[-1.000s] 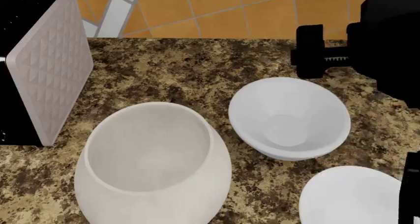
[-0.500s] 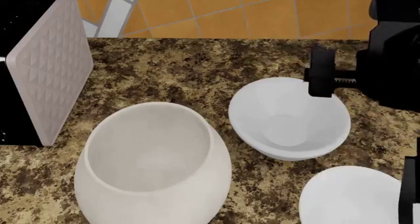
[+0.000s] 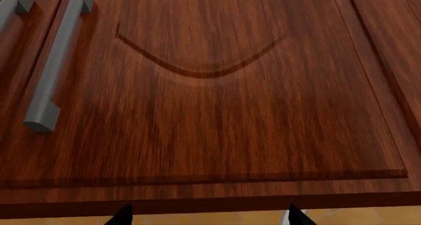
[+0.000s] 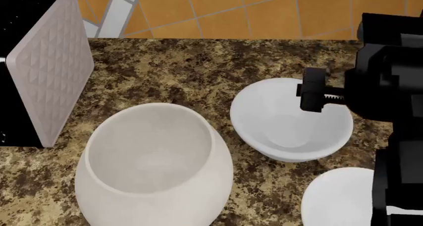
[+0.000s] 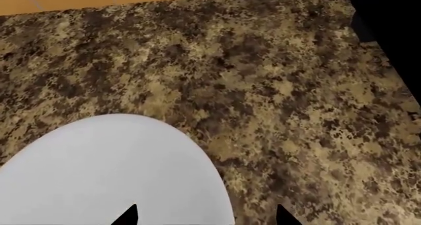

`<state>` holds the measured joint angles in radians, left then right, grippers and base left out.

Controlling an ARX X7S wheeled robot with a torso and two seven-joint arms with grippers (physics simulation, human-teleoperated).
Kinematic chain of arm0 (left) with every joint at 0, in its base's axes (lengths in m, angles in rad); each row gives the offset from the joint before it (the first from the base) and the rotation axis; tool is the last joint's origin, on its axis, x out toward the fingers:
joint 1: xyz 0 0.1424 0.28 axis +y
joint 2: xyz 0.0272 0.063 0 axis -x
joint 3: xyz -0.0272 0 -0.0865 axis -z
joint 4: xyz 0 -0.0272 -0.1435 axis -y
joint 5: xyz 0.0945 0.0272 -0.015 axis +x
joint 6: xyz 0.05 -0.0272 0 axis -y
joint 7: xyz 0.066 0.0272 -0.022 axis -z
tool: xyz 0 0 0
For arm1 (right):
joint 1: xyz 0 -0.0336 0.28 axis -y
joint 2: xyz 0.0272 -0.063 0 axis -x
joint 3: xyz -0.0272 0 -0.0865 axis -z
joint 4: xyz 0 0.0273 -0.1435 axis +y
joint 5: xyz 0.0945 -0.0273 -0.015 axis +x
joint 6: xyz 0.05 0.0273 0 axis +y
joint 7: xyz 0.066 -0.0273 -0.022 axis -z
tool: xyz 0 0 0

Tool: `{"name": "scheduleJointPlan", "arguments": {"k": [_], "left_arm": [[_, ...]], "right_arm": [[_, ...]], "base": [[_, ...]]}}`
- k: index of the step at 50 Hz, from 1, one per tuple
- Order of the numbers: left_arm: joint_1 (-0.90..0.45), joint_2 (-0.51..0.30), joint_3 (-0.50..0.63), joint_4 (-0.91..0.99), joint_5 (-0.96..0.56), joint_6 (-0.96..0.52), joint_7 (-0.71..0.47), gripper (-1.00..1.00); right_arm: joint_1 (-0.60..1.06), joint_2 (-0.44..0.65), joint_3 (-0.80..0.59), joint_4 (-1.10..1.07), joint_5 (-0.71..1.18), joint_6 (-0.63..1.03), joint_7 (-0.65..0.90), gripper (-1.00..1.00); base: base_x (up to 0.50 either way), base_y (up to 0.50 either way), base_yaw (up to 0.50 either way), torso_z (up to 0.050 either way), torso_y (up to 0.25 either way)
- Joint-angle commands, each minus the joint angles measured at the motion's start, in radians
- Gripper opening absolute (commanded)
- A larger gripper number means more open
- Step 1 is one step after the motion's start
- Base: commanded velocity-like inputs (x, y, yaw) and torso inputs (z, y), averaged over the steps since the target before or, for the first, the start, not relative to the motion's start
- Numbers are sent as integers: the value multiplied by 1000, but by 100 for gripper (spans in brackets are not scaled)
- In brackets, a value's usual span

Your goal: Stack the bowls from largest to smallest.

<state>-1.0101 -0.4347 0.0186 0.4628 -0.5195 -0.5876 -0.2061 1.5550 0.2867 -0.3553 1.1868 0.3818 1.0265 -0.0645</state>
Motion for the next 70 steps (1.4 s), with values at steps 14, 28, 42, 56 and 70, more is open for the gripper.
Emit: {"name": "scheduleJointPlan", "arguments": {"k": [14,28,42,56,70], "left_arm": [[10,4,11,-25,8,31,7,100],[21,-5,3,-17,-2,30,6,100],[31,-6,7,-27,3,45,10,100],[26,-6,9,-25,1,44,3,100],[22,-7,11,-21,-2,43,-3,100]], "right_arm": [[-45,-40,163,121,-175,-96,-44,100],[-75,-47,267,121,-274,-101,-56,100],[-86,-63,319,121,-336,-101,-73,100],[-82,-61,332,121,-364,-105,-84,-100],[-41,-56,338,121,-372,-116,-91,-100]], "base": [[0,0,0,0,0],[0,0,0,0,0],[0,0,0,0,0],[0,0,0,0,0],[1,0,0,0,0]]}}
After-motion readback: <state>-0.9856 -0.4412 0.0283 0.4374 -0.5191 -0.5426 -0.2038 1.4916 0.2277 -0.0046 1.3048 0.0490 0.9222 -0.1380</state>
